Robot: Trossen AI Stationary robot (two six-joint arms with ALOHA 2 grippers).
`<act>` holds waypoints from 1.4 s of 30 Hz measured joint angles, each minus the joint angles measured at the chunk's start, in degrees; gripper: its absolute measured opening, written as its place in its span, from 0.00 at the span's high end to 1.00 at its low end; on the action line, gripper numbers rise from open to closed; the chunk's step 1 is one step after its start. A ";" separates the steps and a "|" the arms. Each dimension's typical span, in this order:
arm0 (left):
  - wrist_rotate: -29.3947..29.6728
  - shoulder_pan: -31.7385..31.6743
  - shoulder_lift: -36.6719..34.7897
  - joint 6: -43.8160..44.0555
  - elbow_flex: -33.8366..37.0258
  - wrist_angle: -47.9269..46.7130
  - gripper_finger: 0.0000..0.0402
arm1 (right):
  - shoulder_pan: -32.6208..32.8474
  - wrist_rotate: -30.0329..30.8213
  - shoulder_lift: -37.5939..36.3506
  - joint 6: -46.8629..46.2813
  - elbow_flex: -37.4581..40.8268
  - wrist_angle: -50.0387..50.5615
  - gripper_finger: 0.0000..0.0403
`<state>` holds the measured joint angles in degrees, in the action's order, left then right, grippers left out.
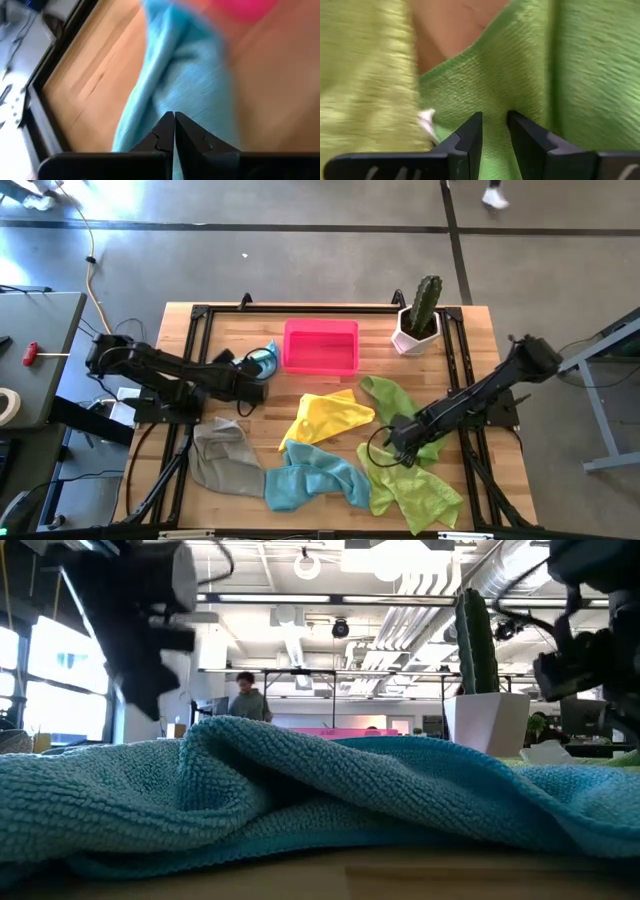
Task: Fold microfiber towels
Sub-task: Adjust the colored microfiber cloths
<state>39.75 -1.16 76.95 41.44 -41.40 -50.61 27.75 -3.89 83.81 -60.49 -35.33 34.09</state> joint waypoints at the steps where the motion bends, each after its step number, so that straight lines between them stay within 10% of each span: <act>1: -0.27 1.01 0.00 -0.08 -1.18 0.51 0.99 | 0.00 0.01 0.00 -0.43 -0.02 1.59 0.77; 16: -23.08 16.28 -0.02 -14.43 -6.04 28.20 0.99 | 0.00 0.79 -1.67 -3.71 -6.93 33.76 0.77; 30: -22.82 29.74 7.97 -15.67 -6.06 41.76 0.99 | 7.12 14.38 -0.61 2.45 -20.17 5.03 0.77; 42: -31.18 33.26 23.26 -18.56 -6.04 50.49 0.99 | 11.11 5.67 15.63 -2.84 -19.00 -2.47 0.77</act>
<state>8.58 32.10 100.21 22.88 -47.44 -0.12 38.86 1.78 99.44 -63.33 -54.33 31.62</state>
